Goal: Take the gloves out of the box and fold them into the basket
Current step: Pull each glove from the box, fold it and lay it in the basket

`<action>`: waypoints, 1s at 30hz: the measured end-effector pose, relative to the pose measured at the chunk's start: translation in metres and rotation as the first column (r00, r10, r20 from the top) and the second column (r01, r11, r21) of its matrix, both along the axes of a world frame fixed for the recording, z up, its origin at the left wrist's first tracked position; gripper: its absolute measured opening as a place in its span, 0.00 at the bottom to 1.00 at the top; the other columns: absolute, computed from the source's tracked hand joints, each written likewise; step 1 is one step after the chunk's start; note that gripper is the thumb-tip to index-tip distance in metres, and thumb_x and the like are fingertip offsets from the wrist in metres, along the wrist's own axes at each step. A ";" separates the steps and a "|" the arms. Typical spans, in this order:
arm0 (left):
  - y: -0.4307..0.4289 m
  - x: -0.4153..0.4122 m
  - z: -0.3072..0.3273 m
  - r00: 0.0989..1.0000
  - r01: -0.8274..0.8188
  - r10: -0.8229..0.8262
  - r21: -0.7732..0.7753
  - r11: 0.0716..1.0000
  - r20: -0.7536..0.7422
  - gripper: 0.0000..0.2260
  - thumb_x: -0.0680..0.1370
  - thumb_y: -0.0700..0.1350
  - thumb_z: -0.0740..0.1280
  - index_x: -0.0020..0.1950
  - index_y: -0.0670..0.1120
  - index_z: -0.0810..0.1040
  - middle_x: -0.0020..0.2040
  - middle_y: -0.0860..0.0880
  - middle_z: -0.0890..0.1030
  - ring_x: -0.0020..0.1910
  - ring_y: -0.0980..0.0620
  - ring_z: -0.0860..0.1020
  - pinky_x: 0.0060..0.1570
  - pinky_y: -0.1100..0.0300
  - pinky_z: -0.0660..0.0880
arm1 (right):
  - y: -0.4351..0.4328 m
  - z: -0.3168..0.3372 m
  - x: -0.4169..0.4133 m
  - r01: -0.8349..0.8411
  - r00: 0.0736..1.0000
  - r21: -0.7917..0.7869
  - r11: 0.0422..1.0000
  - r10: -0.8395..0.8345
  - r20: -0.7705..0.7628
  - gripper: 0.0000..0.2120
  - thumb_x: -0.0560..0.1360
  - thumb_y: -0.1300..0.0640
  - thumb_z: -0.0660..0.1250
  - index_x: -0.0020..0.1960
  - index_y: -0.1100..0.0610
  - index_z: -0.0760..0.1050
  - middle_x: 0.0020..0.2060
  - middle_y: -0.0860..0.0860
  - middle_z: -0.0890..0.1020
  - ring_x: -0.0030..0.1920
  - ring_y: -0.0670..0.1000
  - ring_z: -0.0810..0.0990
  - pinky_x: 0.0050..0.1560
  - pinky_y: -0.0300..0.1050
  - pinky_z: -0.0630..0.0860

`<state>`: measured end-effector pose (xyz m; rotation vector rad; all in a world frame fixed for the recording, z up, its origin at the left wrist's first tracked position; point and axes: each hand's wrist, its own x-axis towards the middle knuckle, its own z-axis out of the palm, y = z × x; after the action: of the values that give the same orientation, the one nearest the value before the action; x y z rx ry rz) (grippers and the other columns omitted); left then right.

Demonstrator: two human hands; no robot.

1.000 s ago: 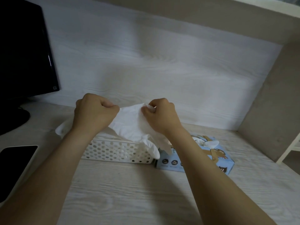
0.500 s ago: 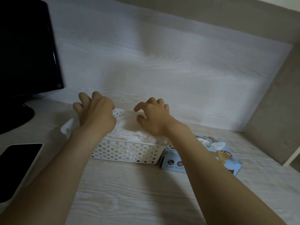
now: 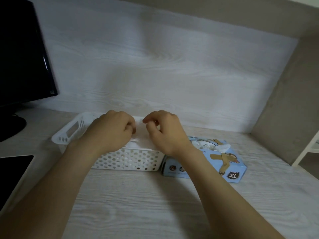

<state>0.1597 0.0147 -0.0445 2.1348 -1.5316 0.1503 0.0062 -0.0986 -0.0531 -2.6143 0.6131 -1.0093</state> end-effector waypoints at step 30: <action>-0.076 -0.095 -0.019 0.894 0.305 -0.367 0.249 0.919 0.257 0.34 0.71 0.76 0.62 0.69 0.57 0.71 0.58 0.59 0.76 0.70 0.54 0.66 0.77 0.46 0.52 | -0.064 -0.014 -0.126 0.570 0.749 -0.133 0.811 -0.579 -0.323 0.07 0.77 0.50 0.74 0.49 0.53 0.82 0.43 0.52 0.82 0.42 0.55 0.81 0.43 0.52 0.84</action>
<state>0.0648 -0.0611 -0.0639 2.0210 -2.1575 0.2113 -0.1196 -0.1628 -0.0672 -2.6969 1.5841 -0.6746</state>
